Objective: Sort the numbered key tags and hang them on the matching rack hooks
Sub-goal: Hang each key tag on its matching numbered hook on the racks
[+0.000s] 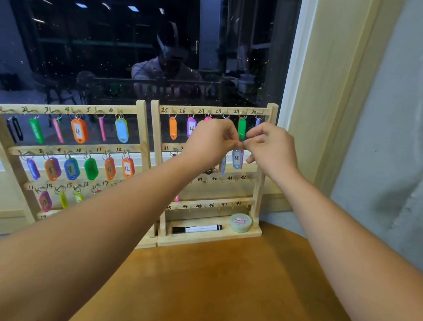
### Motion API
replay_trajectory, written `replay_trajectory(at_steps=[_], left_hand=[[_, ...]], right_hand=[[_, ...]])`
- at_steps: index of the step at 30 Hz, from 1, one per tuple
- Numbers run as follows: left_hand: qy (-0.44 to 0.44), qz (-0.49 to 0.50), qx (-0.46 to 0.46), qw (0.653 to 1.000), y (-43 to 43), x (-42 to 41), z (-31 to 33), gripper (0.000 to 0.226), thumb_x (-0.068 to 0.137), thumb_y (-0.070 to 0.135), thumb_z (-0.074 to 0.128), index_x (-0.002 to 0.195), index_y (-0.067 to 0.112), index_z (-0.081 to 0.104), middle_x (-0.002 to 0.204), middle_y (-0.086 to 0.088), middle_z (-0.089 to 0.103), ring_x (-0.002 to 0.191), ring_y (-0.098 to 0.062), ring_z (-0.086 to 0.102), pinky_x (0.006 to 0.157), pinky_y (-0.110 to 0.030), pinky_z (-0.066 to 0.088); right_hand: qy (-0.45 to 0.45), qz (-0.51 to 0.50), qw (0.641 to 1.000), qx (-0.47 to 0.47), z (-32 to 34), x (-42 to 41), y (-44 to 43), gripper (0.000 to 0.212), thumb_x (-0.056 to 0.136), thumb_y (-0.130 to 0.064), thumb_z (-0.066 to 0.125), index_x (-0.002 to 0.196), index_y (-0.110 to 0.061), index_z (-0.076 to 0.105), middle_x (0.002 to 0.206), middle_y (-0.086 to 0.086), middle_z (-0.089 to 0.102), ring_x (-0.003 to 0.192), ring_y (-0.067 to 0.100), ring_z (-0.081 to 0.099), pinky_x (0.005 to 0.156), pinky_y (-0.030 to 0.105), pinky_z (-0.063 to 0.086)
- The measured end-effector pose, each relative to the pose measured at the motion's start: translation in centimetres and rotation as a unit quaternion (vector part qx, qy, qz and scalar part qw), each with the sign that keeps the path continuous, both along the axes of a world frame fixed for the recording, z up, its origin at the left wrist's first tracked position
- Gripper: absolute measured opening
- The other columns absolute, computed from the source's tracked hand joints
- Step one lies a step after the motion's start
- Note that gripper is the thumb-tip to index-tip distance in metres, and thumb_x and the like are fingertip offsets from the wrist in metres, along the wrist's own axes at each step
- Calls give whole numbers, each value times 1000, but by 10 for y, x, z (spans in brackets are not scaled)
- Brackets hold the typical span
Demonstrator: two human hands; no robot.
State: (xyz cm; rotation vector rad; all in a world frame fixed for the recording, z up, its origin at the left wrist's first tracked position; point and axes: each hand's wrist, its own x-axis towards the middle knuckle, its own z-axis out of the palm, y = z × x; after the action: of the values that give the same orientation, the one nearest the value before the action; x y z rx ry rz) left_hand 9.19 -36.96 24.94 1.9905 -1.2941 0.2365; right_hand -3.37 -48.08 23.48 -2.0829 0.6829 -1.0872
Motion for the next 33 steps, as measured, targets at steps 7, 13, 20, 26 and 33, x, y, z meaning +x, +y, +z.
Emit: replay_trajectory(at_steps=[7, 13, 20, 26, 33], left_hand=[[-46, 23, 24, 998, -16, -3, 2, 13, 96, 33, 78, 90, 23, 70, 81, 7, 68, 78, -14, 65, 75, -42, 62], [-59, 35, 39, 997, -22, 0, 2, 18, 95, 37, 79, 92, 22, 70, 83, 4, 71, 82, -18, 68, 76, -42, 62], [-105, 38, 12, 994, -8, -5, -7, 14, 95, 36, 79, 96, 26, 68, 92, 10, 71, 85, -16, 68, 76, -43, 62], [-61, 4, -8, 998, 54, -27, -23, 8, 98, 32, 74, 101, 25, 72, 88, 13, 74, 84, -7, 67, 75, -33, 55], [21, 9, 58, 998, 153, -40, -110, 7, 95, 32, 78, 98, 31, 72, 84, 17, 71, 77, 2, 65, 72, -27, 56]], right_hand=[[30, -21, 998, -43, -6, 2, 3, 25, 97, -8, 53, 96, -24, 72, 82, -6, 76, 50, 8, 71, 62, 27, 53], [-38, -6, 999, -26, -26, -11, 8, 18, 102, -13, 61, 101, -27, 71, 100, -7, 74, 56, 7, 72, 56, 21, 52], [-96, 5, 995, 35, -79, -22, 33, 19, 97, -17, 64, 98, -35, 70, 93, -15, 72, 78, 17, 75, 74, 49, 64], [-29, 54, 996, 64, -121, -44, 76, 16, 92, -26, 62, 102, -36, 69, 84, -10, 71, 76, 13, 70, 72, 39, 58], [87, 115, 989, 18, -171, -80, 126, 18, 95, -13, 75, 103, -29, 75, 91, -16, 73, 91, 4, 68, 76, 17, 54]])
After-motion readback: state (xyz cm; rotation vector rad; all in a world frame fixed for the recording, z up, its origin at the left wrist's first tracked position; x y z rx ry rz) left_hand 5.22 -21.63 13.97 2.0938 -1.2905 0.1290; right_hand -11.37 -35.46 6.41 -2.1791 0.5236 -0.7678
